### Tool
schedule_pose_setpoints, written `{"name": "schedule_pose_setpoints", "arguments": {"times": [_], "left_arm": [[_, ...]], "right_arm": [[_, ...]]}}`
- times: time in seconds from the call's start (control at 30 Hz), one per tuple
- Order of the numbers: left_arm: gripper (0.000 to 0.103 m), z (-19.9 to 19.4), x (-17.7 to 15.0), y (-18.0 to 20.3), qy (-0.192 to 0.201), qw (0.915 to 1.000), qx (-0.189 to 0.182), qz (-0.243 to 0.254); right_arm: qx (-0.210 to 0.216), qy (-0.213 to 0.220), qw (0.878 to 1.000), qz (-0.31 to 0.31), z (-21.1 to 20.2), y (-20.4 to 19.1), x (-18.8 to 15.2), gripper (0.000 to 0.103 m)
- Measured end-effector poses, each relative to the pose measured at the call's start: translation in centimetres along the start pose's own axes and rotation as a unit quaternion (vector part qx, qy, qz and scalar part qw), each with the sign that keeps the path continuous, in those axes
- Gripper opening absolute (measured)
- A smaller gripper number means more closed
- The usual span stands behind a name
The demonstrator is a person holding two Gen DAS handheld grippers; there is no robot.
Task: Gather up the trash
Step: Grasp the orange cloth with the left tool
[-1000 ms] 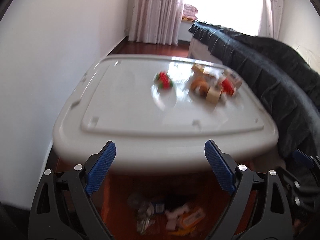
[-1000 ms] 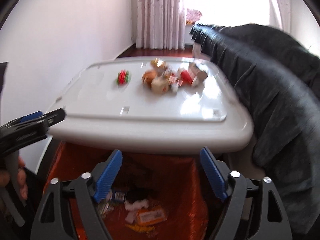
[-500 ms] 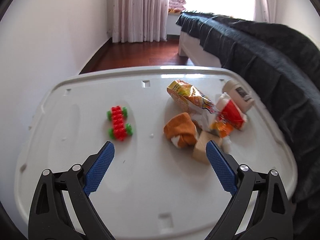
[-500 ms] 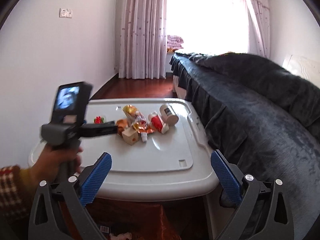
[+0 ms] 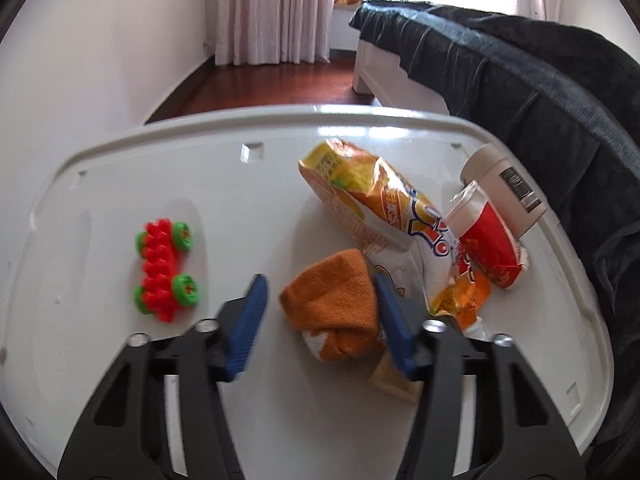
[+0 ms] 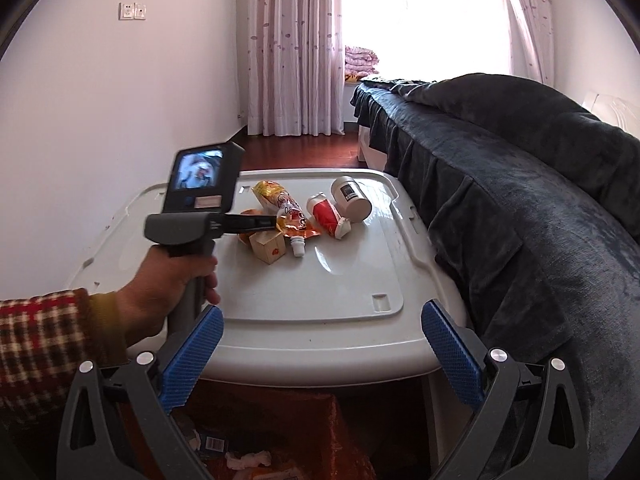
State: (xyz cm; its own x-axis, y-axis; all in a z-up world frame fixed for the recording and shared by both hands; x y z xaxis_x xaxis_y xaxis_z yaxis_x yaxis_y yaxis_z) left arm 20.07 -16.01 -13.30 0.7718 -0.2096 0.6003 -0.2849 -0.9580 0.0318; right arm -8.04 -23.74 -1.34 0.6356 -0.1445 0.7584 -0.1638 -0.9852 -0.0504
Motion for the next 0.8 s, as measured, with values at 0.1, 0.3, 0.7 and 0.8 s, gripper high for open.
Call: {"name": "schedule_pose_setpoints", "arguments": {"times": [0.1, 0.3, 0.7, 0.8], "left_arm": [[0.025, -0.5, -0.2, -0.3, 0.011, 0.9999, -0.001, -0.003], [0.021, -4.0, -1.5, -2.5, 0.03, 0.9995, -0.002, -0.01], [0.021, -12.3, -6.3, -10.7, 0.064, 0.9971, 0.027, -0.029], [0.021, -12.9, -6.7, -12.3, 0.063, 0.997, 0.028, -0.036]], "right_arm": [[-0.009, 0.002, 1.0, -0.006, 0.2, 0.1, 0.1, 0.098], [0.013, -0.001, 1.0, -0.006, 1.4, -0.6, 1.4, 0.098], [0.037, -0.04, 0.998, -0.012, 14.5, -7.0, 5.1, 0.094], [0.019, -0.042, 0.999, -0.009, 17.0, -8.4, 5.4, 0.093]]}}
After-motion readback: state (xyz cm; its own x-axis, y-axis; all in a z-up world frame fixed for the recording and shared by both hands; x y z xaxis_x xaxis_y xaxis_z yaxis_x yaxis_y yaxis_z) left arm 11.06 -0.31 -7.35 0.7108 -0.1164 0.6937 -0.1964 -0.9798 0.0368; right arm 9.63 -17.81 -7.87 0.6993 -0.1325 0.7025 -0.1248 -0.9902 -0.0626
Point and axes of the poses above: each gripper's, at about its wrist camera, not at the fingertips, and z roughly the way its jaws point, y to its right, x to its top, the point moved 3 cm from there along z, roughly the way its jaws point, and after that the axes turned 1 degree about x, right-handed, at the moved point
